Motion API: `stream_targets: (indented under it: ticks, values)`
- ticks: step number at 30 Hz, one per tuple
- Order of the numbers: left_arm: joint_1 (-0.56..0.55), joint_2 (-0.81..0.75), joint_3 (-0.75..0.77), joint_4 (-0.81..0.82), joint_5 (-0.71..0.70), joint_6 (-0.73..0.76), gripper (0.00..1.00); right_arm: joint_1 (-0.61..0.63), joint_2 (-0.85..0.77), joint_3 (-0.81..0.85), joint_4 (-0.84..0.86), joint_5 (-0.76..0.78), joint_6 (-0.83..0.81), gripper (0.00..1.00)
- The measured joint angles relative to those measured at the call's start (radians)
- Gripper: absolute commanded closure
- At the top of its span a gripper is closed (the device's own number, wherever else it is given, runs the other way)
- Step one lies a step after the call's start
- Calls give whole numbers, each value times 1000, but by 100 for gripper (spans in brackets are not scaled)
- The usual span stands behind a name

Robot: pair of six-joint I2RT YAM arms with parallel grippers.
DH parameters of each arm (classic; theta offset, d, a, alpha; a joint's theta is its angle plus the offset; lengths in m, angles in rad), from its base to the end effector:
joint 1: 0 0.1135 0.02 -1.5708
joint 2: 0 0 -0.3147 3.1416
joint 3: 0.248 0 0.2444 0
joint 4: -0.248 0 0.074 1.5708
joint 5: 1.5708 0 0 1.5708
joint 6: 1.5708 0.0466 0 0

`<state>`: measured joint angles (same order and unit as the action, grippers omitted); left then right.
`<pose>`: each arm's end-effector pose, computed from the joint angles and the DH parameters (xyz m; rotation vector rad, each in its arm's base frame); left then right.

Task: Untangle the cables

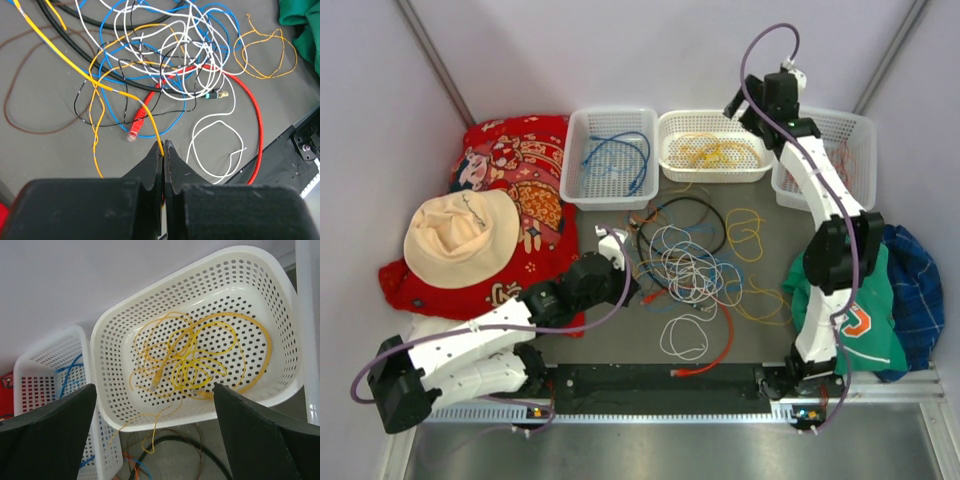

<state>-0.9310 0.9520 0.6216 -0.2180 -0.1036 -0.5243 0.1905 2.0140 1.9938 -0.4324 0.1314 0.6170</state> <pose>0.1136 -0.1445 0.2870 0.3831 2.1761 -0.7385 0.4932 0.0889 0.4004 0.5134 1.9742 0.3777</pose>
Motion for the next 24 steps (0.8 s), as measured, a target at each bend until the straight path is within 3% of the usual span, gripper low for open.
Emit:
stream_targets:
  ticks: [7,9,10,12,17,24]
  values:
    - [0,41,156,-43,-30,36,100,87,-442,-316,113,-8,-15,4]
    - [0,75,261,-66,-48,60,100,122,-600,-441,156,-23,-15,5]
    - [0,146,450,-78,-73,95,100,154,-821,-619,193,-48,-13,6]
    - [0,169,512,-83,-79,108,100,156,-884,-666,212,-56,-13,7]
    - [0,316,863,-118,-88,161,100,177,-1074,-880,196,-117,-35,8]
    - [0,502,1267,-154,-65,216,100,190,-1276,-1058,160,-222,-91,10]
